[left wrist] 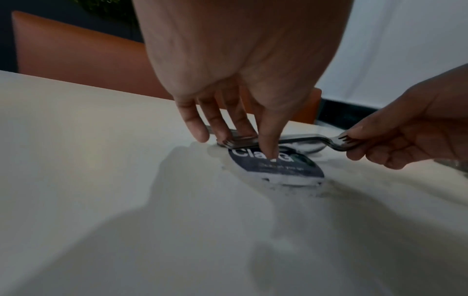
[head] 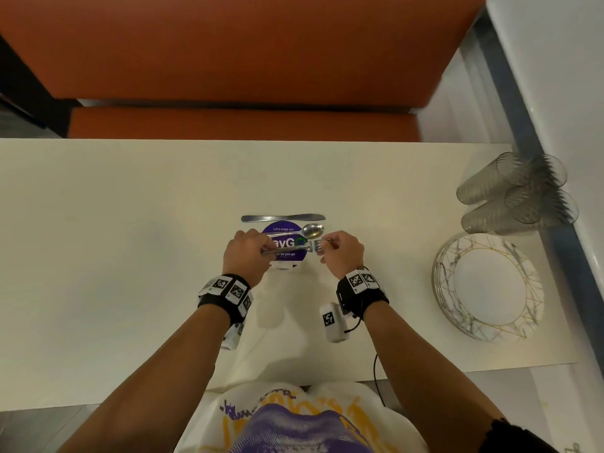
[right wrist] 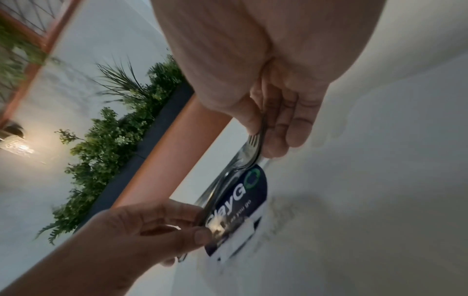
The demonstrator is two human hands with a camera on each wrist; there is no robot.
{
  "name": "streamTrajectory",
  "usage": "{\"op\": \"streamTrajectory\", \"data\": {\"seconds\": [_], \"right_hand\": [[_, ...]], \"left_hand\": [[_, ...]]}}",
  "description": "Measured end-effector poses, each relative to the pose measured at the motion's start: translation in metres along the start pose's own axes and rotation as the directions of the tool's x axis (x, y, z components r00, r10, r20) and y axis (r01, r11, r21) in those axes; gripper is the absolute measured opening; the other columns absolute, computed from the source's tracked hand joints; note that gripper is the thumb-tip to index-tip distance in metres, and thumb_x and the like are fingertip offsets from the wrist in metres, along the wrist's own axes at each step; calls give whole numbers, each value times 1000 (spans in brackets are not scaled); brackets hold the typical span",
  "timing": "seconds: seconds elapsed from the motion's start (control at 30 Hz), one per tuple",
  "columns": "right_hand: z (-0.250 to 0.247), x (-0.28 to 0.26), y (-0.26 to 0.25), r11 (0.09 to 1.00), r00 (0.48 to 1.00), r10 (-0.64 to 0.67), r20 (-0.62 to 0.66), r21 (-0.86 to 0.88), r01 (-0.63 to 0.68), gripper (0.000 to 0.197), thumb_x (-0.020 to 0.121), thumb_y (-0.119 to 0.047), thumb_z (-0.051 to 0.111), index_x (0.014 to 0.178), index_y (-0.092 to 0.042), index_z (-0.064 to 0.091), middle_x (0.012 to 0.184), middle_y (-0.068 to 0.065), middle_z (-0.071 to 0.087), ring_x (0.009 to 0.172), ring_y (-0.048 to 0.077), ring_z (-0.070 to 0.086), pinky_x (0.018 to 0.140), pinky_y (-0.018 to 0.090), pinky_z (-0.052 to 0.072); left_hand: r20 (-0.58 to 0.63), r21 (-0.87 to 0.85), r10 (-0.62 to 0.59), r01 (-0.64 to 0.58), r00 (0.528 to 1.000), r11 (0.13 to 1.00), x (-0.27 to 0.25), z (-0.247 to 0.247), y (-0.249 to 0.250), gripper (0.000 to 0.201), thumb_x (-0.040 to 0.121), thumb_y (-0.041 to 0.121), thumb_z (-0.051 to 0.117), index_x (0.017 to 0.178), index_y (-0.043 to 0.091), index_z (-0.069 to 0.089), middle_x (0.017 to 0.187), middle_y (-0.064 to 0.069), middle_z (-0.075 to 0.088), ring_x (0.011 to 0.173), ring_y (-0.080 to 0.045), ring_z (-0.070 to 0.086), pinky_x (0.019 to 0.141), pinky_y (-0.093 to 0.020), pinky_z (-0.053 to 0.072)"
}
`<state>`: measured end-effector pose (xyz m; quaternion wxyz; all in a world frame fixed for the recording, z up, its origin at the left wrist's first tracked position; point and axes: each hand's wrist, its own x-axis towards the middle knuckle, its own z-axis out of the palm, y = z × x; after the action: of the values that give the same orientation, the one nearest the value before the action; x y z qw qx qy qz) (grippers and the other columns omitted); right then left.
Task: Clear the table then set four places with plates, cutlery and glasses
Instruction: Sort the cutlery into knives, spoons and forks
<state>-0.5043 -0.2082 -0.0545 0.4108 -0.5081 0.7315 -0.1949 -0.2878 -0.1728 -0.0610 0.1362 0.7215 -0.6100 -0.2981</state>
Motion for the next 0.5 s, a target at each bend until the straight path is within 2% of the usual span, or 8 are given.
{"op": "streamTrajectory", "data": {"seconds": [0.1, 0.2, 0.27, 0.33, 0.4, 0.5], "right_hand": [[7, -1, 8, 999, 998, 50, 33, 3, -50, 8, 91, -13, 64, 90, -19, 68, 78, 3, 77, 66, 19, 74, 76, 40, 63], [11, 2, 13, 996, 998, 45, 55, -74, -40, 7, 89, -18, 65, 87, -24, 69, 84, 0, 76, 76, 21, 73, 83, 39, 60], [11, 4, 15, 990, 997, 30, 67, -140, -20, 7, 91, -19, 65, 94, -19, 71, 90, 0, 76, 82, 18, 70, 84, 26, 56], [9, 6, 17, 985, 997, 9, 73, -171, 4, 10, 92, -19, 65, 98, -16, 72, 95, -1, 75, 82, 12, 64, 71, 2, 41], [8, 7, 17, 979, 997, -17, 74, -199, 31, 11, 93, -20, 64, 101, -15, 72, 97, -1, 74, 81, 11, 61, 59, -1, 31], [8, 7, 18, 973, 995, -42, 90, -223, 62, 14, 95, -19, 63, 105, -12, 70, 99, 0, 73, 82, 11, 59, 59, -1, 30]], "left_hand": [[-13, 45, -16, 16, 1000, 999, -2, 8, -2, 17, 87, 17, 78, 104, 19, 80, 108, 1, 69, 106, -25, 54, 81, -40, 51], [-7, 11, -56, 56, 998, 998, -3, 13, -4, 19, 86, 12, 79, 105, 14, 78, 113, -3, 69, 111, -27, 53, 81, -40, 51], [-15, -7, -68, 68, 998, 998, -4, 17, -6, 19, 86, 9, 78, 104, 13, 78, 111, -4, 68, 112, -28, 53, 80, -42, 53], [-39, -27, -65, 64, 997, 998, -5, 20, -9, 18, 87, 6, 76, 104, 12, 77, 110, -5, 67, 113, -29, 52, 80, -45, 55], [-61, -32, -59, 57, 996, 998, -5, 22, -10, 18, 88, 5, 75, 105, 11, 77, 111, -7, 66, 113, -31, 52, 79, -46, 56], [-74, -24, -52, 51, 996, 998, -5, 23, -11, 19, 87, 4, 75, 105, 11, 77, 111, -7, 65, 111, -31, 53, 77, -45, 56]]}}
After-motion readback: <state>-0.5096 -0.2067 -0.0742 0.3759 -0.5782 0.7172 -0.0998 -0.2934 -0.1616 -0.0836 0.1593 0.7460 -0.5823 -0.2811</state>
